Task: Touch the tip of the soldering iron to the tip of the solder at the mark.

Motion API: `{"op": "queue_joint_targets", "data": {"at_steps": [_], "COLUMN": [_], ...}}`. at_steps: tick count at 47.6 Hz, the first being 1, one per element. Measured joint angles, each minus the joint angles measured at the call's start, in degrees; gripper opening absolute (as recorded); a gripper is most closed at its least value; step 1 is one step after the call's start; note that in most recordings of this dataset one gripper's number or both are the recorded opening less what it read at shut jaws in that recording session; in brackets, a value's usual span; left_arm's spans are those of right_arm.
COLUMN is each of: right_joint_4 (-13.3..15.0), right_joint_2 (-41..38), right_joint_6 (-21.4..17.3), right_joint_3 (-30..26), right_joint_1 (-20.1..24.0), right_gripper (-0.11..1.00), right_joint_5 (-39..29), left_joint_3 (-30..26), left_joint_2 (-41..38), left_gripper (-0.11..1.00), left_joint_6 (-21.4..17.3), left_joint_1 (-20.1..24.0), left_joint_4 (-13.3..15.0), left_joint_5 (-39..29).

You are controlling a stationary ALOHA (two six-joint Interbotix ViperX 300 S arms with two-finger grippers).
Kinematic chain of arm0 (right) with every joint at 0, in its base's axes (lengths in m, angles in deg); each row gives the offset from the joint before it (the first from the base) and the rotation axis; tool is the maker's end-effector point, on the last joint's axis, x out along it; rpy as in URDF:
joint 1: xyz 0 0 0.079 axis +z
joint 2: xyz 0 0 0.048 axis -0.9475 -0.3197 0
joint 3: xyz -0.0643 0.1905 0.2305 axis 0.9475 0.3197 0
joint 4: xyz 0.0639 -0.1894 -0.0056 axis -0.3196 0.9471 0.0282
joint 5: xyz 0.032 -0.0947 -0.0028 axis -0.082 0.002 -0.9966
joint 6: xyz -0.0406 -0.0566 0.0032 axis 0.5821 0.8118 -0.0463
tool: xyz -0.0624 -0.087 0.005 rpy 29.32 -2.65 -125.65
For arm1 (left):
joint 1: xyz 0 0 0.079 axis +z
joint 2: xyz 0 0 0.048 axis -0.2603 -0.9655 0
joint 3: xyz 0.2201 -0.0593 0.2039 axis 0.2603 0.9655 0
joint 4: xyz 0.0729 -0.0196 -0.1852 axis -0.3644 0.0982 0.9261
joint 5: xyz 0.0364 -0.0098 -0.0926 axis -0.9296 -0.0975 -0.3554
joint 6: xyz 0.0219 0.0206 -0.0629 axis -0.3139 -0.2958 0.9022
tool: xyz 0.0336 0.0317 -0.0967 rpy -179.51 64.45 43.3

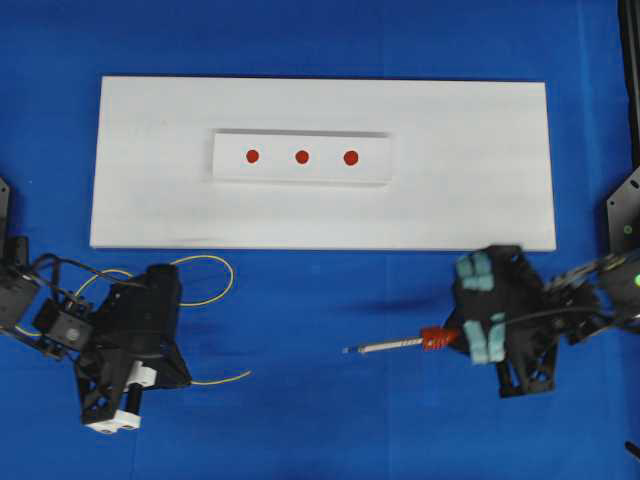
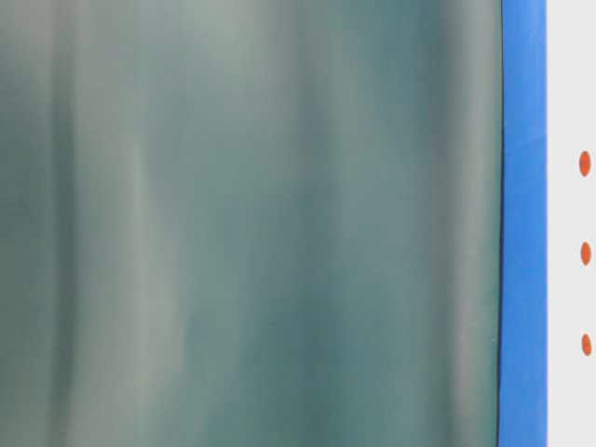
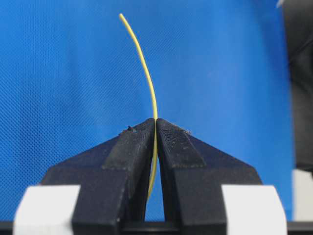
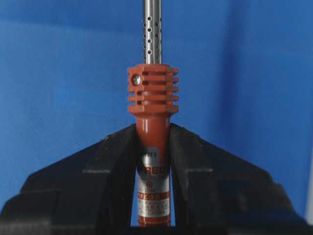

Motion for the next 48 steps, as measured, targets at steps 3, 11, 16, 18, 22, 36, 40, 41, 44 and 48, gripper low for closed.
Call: {"op": "queue_joint_targets", "data": {"at_steps": [3,11,16,18,22,36,40,41,44,48], "right_joint_4": [0.00,-0.53,-0.79,-0.88,-1.23,-3.87,-4.39,-4.48,-4.57,-4.57], "right_joint_2": [-2.64,-8.79,-10.81,-10.99,-11.51,-11.60,-11.69,-11.95,-11.78,-11.25], "right_joint_6": [-0.53,-0.62,-0.62,-0.62,-0.62,-0.53,-0.62,-0.79,-0.88,-0.70], "right_joint_3": [0.09,0.09,0.00,0.00,-0.26,-0.35,-0.53,-0.62,-1.05,-1.67], "right_joint_1": [0.53,0.88,0.97,0.97,1.05,1.05,0.97,0.97,0.97,1.14], "right_gripper": [0.06,0.06,0.06,0.06,0.06,0.07,0.17,0.22,0.39,0.65], "right_joint_5": [2.72,8.44,10.20,10.72,11.07,11.34,11.34,11.25,11.07,9.67], "left_joint_3": [0.00,-0.79,-1.58,-1.67,-1.67,-2.11,-2.29,-2.37,-2.55,-2.90], "left_joint_2": [-2.90,-8.26,-9.58,-9.67,-9.67,-9.23,-8.79,-8.70,-8.00,-6.33], "left_gripper": [0.01,0.01,0.02,0.02,0.03,0.67,0.79,0.79,0.77,0.76], "left_joint_6": [0.00,-0.09,-0.44,-0.35,-0.44,-0.35,-0.44,-0.44,-0.44,-0.79], "left_joint_1": [0.00,-0.09,0.00,-0.09,0.00,-0.53,-0.53,-0.44,-0.44,-0.35], "left_joint_4": [0.00,0.00,0.00,0.00,0.00,0.00,0.00,0.00,0.00,0.00], "left_joint_5": [1.14,2.46,2.90,2.90,2.99,2.46,1.41,1.14,-0.09,-3.25]}}
